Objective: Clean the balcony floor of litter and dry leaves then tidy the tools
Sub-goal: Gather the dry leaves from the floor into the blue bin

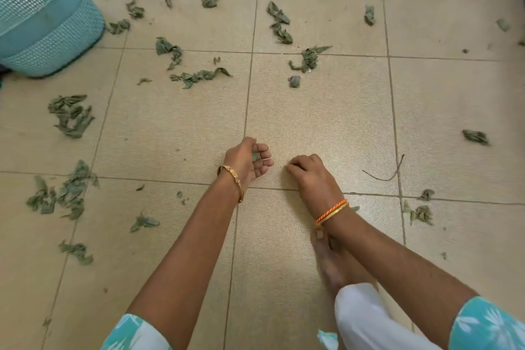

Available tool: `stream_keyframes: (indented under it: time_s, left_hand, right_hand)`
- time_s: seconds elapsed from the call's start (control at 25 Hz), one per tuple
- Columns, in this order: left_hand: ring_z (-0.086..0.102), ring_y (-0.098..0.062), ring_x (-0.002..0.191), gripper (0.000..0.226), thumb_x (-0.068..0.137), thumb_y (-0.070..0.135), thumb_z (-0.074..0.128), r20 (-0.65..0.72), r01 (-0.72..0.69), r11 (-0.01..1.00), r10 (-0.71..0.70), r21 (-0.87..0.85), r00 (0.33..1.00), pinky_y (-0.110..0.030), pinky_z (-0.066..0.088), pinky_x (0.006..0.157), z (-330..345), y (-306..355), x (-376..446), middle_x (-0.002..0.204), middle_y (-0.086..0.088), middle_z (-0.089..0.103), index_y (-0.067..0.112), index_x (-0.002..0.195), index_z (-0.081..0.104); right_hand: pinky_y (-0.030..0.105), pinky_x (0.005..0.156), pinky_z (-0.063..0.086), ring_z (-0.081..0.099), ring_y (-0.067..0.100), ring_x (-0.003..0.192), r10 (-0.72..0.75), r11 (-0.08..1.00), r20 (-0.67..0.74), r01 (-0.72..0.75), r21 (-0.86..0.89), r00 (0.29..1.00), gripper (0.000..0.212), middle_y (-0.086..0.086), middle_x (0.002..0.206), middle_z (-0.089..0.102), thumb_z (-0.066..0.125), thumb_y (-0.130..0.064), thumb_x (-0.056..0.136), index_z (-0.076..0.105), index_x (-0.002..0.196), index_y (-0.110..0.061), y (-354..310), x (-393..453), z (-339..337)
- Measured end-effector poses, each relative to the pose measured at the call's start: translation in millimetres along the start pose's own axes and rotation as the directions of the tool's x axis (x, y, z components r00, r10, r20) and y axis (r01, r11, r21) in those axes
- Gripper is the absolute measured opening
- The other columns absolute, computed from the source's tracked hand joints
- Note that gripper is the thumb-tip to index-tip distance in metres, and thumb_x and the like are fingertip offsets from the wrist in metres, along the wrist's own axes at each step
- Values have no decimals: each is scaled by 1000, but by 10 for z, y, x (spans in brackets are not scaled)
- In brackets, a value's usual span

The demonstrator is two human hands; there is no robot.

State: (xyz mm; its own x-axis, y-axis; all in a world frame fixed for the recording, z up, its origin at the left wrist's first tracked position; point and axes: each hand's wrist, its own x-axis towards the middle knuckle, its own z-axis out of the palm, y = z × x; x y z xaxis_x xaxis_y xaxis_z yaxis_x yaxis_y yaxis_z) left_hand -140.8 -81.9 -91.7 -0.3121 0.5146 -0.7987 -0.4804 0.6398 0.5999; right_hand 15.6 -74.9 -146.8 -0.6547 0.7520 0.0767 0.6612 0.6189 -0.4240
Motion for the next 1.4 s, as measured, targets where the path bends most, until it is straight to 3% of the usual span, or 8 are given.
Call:
stream_keyframes:
  time_s: [0.24,0.44,0.56,0.76,0.92,1.04,1.24,1.4]
  left_hand:
    - [63,-19,68,32,98,27,41,162,76,977,-109,198,981,-26,53,63,162,-146,-162,85,-11,67,4,89,61]
    - [60,-13,54,32,99,17,37,284,151,987,-158,47,946,-20,49,46,673,-234,-303,70,-6,61,6,76,56]
    - [47,-13,48,36,99,18,37,236,180,981,-193,73,952,-16,36,39,886,-220,-248,63,-3,49,12,64,46]
    - [37,-10,41,37,95,22,44,218,113,962,-169,248,961,-14,26,36,1247,-349,-236,57,0,44,17,59,40]
    - [38,-11,43,35,94,21,45,254,77,947,-161,312,954,-16,28,36,1495,-451,-249,57,0,46,16,59,43]
    - [39,-12,46,33,94,20,45,290,40,931,-154,362,945,-17,29,38,1607,-520,-282,59,-1,48,15,62,45]
    - [49,-14,52,28,96,19,44,370,18,893,-205,449,906,-20,37,45,1723,-600,-374,67,-5,57,10,71,52]
    - [56,-20,59,31,98,21,41,380,-36,841,-204,539,902,-25,43,53,1741,-623,-388,75,-12,62,4,78,57]
  right_hand:
    - [35,67,54,62,21,73,297,870,-80,-235,433,952,8,6,76,65,65,0,77,68,79,-7,-177,68,-465]
    - [26,77,45,54,15,90,354,889,-170,-275,367,920,14,0,91,62,58,-9,81,65,92,-14,-93,-148,-846]
    - [26,89,41,52,21,102,573,805,-299,-456,379,763,33,8,107,56,51,-25,79,65,105,-11,437,-502,-949]
    - [40,113,17,19,36,138,868,491,-11,-856,161,496,77,24,146,27,66,-46,80,35,141,-10,914,-1186,-758]
    - [55,108,30,29,46,134,644,765,-120,-641,68,756,55,24,145,35,65,-16,84,47,135,-6,752,-1345,-445]
    - [40,96,44,48,33,122,446,882,-266,-469,-29,855,47,18,127,58,61,14,76,60,120,0,702,-1605,-390]
    - [23,58,50,60,25,78,404,884,-274,-449,-128,873,35,10,94,69,78,11,60,71,92,-2,786,-1680,-522]
    - [29,63,52,62,23,75,555,830,-232,-551,87,799,14,6,82,69,73,2,72,73,83,-7,774,-1479,-712]
